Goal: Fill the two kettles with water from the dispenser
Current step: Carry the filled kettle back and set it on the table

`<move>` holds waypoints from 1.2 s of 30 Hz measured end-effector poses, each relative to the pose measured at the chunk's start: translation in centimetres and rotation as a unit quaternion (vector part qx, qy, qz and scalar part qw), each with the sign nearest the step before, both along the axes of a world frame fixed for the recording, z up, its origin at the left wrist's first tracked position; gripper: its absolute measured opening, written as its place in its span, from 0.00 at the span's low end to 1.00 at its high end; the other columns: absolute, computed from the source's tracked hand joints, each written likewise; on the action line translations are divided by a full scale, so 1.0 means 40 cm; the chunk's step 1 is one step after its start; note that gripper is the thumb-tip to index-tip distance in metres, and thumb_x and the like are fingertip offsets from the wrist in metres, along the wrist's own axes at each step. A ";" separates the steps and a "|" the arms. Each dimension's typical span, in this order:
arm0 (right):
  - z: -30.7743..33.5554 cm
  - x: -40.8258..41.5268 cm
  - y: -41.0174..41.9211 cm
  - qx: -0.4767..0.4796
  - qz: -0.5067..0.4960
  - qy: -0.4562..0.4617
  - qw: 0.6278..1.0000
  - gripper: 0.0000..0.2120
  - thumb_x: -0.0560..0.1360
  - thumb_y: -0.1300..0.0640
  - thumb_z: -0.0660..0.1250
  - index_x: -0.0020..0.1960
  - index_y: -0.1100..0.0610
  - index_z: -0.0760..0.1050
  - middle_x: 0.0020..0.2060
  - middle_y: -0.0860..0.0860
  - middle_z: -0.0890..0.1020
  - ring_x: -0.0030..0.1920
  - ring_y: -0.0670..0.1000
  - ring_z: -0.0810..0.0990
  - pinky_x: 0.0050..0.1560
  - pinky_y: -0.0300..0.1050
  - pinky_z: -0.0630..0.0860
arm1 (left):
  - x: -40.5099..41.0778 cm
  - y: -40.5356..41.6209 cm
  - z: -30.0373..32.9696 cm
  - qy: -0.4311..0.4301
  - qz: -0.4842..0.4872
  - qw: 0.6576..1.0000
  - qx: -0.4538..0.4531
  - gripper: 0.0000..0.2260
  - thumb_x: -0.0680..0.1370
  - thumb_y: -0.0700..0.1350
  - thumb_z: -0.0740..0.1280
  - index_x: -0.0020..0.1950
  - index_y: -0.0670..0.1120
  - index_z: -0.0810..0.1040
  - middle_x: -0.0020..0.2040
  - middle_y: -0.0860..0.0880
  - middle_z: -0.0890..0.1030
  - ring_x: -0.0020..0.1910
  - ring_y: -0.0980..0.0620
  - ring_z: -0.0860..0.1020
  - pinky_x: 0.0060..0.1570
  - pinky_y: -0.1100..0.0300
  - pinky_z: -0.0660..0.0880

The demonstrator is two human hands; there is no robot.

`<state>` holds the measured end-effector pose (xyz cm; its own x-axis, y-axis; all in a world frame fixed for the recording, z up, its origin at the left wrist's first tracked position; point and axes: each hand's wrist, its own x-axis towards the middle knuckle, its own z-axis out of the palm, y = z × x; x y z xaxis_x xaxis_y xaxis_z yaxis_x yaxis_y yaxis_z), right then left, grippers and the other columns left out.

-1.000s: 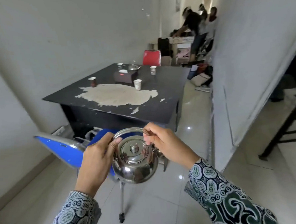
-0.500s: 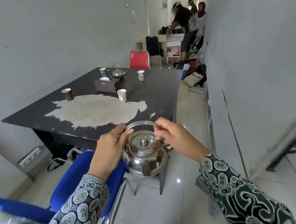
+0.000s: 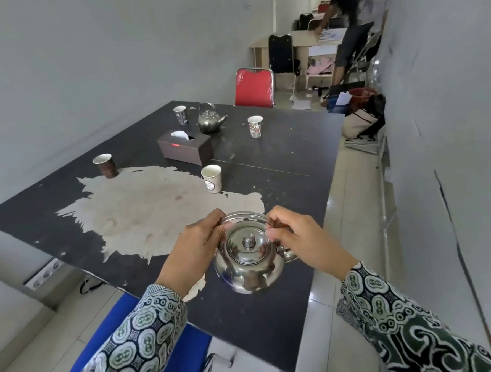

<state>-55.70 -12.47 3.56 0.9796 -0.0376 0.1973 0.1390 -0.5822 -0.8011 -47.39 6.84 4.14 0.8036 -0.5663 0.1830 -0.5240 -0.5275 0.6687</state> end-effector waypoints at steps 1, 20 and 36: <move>-0.009 0.044 -0.023 0.005 0.005 0.007 1.000 0.05 0.76 0.59 0.62 0.45 0.60 0.70 0.38 0.61 0.79 0.37 0.57 0.74 0.40 0.49 0.71 | 0.037 -0.023 -0.011 0.005 0.011 1.000 0.002 0.08 0.79 0.50 0.59 0.44 0.46 0.70 0.36 0.43 0.80 0.38 0.41 0.78 0.45 0.43 0.77; -0.017 0.822 -0.490 0.024 0.287 0.010 0.958 0.04 0.77 0.58 0.62 0.42 0.55 0.71 0.34 0.52 0.78 0.36 0.49 0.75 0.40 0.34 0.70 | 0.533 -0.448 -0.037 -0.052 0.275 0.958 0.058 0.06 0.80 0.48 0.58 0.43 0.54 0.66 0.38 0.53 0.81 0.35 0.50 0.77 0.36 0.56 0.72; 0.101 1.329 -0.307 0.036 0.424 -0.056 0.903 0.03 0.75 0.62 0.65 0.42 0.59 0.72 0.35 0.49 0.77 0.34 0.39 0.72 0.39 0.28 0.68 | 0.889 -0.330 0.061 -0.137 0.457 0.875 0.085 0.05 0.81 0.46 0.55 0.49 0.52 0.69 0.45 0.55 0.83 0.38 0.50 0.80 0.34 0.54 0.75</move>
<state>-2.55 -24.73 7.60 0.6369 0.6999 0.3233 0.5922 -0.1757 -0.7864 -11.82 -6.36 6.60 0.8744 0.2521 0.4146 0.0400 -0.8890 0.4561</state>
